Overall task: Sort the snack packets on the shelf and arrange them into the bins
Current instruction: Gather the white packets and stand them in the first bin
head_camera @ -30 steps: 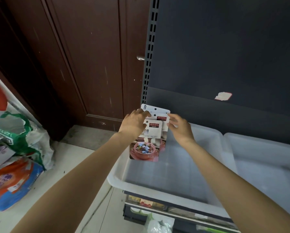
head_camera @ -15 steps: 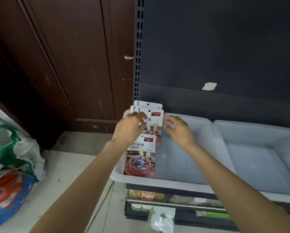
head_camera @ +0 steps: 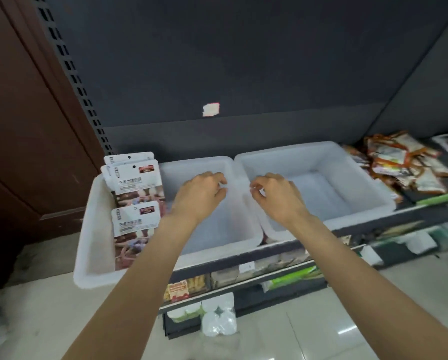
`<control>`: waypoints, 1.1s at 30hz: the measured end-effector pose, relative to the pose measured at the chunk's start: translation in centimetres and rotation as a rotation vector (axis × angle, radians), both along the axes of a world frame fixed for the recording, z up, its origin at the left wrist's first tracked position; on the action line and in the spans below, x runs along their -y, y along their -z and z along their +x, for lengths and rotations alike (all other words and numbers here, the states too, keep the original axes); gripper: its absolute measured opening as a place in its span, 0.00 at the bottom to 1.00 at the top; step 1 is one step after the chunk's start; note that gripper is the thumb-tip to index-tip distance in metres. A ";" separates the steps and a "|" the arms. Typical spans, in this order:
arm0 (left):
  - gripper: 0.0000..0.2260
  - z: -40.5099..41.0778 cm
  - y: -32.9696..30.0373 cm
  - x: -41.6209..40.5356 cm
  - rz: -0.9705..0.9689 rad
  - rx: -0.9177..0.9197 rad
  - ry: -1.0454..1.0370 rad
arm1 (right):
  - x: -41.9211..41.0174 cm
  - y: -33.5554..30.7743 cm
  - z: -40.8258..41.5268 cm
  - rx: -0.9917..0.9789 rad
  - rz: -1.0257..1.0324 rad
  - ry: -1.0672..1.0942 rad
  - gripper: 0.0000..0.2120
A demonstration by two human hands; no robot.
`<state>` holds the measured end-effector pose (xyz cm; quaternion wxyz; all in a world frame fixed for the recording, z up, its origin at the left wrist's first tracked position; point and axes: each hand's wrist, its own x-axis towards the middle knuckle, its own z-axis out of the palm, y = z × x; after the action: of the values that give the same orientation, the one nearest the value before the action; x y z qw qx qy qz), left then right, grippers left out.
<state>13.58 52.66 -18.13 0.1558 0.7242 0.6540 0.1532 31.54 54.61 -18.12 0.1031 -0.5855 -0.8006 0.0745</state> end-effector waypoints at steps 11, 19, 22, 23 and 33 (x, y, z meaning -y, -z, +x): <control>0.11 25.6 -1.0 -3.0 -0.040 0.085 0.180 | 1.3 -0.2 27.0 -0.084 -0.132 0.259 0.13; 0.11 42.8 -1.5 -4.4 -0.015 0.050 0.295 | 1.5 -0.6 44.0 -0.106 -0.122 0.345 0.14; 0.12 48.3 -1.8 -6.1 0.012 -0.021 0.388 | 0.6 -0.6 49.2 -0.124 -0.089 0.402 0.14; 0.11 50.0 -1.9 -6.8 0.017 -0.027 0.416 | 0.0 -0.6 50.8 -0.133 -0.084 0.416 0.14; 0.12 66.0 -0.9 -17.5 0.028 -0.028 0.534 | -8.7 0.9 67.0 -0.121 -0.117 0.508 0.13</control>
<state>79.61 70.13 -17.21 0.1715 0.8753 0.4397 0.1054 98.59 63.36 -19.01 0.1321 -0.7670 -0.6148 0.1275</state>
